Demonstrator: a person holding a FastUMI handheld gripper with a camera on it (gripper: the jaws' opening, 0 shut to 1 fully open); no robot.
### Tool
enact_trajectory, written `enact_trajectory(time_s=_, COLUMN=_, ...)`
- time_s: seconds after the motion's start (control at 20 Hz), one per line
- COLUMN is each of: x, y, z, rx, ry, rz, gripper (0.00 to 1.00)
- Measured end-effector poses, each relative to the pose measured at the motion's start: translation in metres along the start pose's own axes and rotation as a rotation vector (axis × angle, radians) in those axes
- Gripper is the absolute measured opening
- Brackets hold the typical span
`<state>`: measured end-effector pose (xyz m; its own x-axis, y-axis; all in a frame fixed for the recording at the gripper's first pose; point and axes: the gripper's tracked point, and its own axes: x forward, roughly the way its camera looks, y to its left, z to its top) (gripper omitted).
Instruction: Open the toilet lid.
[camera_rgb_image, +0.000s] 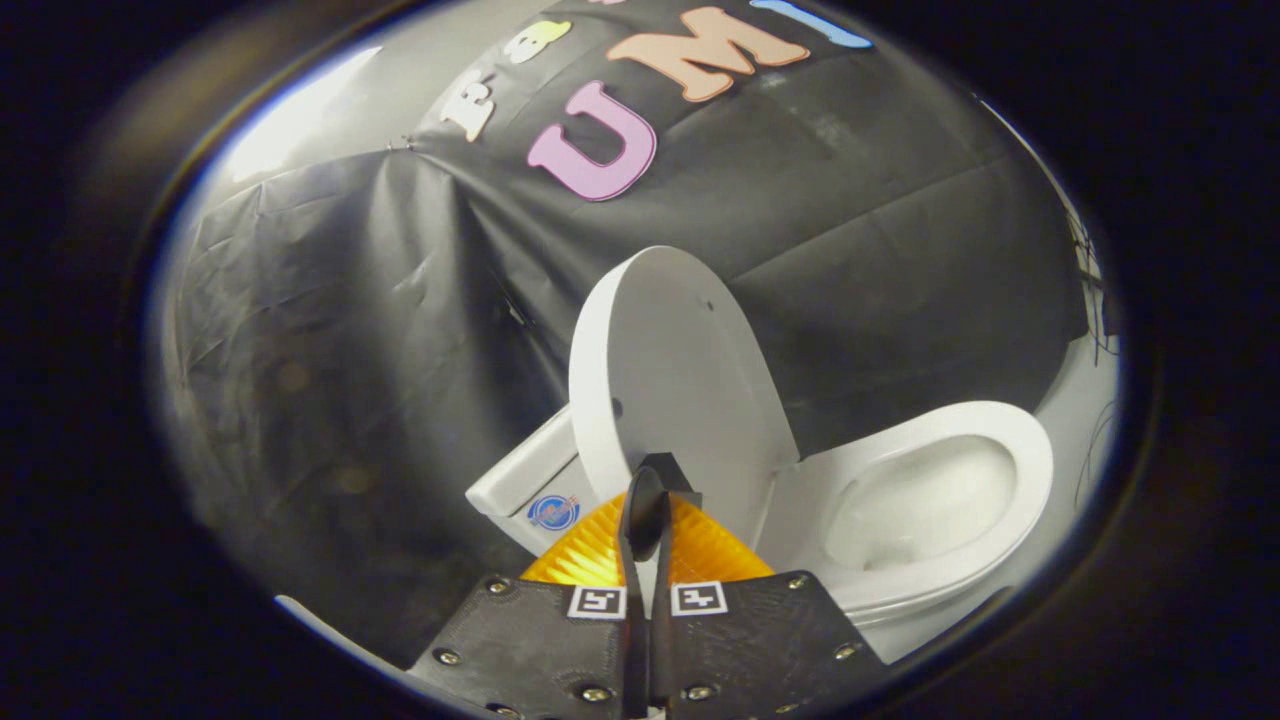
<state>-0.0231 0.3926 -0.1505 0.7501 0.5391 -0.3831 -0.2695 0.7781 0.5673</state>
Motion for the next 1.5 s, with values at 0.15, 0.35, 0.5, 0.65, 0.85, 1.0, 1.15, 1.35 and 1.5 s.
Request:
enact_trajectory(time_s=0.15, x=0.003, y=0.004, z=-0.003, rx=-0.091, ry=-0.034, rz=-0.06, gripper=0.06)
enact_trajectory(time_s=0.35, x=0.011, y=0.02, z=-0.007, rx=-0.177, ry=-0.05, rz=-0.112, gripper=0.07)
enact_trajectory(time_s=0.5, x=0.016, y=0.027, z=-0.009, rx=-0.183, ry=-0.056, rz=-0.116, gripper=0.07)
enact_trajectory(time_s=0.65, x=0.018, y=0.029, z=-0.01, rx=-0.186, ry=-0.055, rz=-0.113, gripper=0.07)
enact_trajectory(time_s=0.85, x=0.02, y=0.032, z=-0.015, rx=-0.278, ry=-0.052, rz=-0.131, gripper=0.07)
enact_trajectory(time_s=1.0, x=0.021, y=0.036, z=-0.017, rx=-0.355, ry=-0.056, rz=-0.146, gripper=0.07)
enact_trajectory(time_s=1.15, x=0.023, y=0.038, z=-0.02, rx=-0.378, ry=-0.057, rz=-0.131, gripper=0.07)
enact_trajectory(time_s=1.35, x=0.032, y=0.043, z=-0.037, rx=-0.359, ry=-0.017, rz=-0.073, gripper=0.12)
enact_trajectory(time_s=1.5, x=0.038, y=0.056, z=-0.04, rx=-0.35, ry=-0.013, rz=-0.036, gripper=0.23)
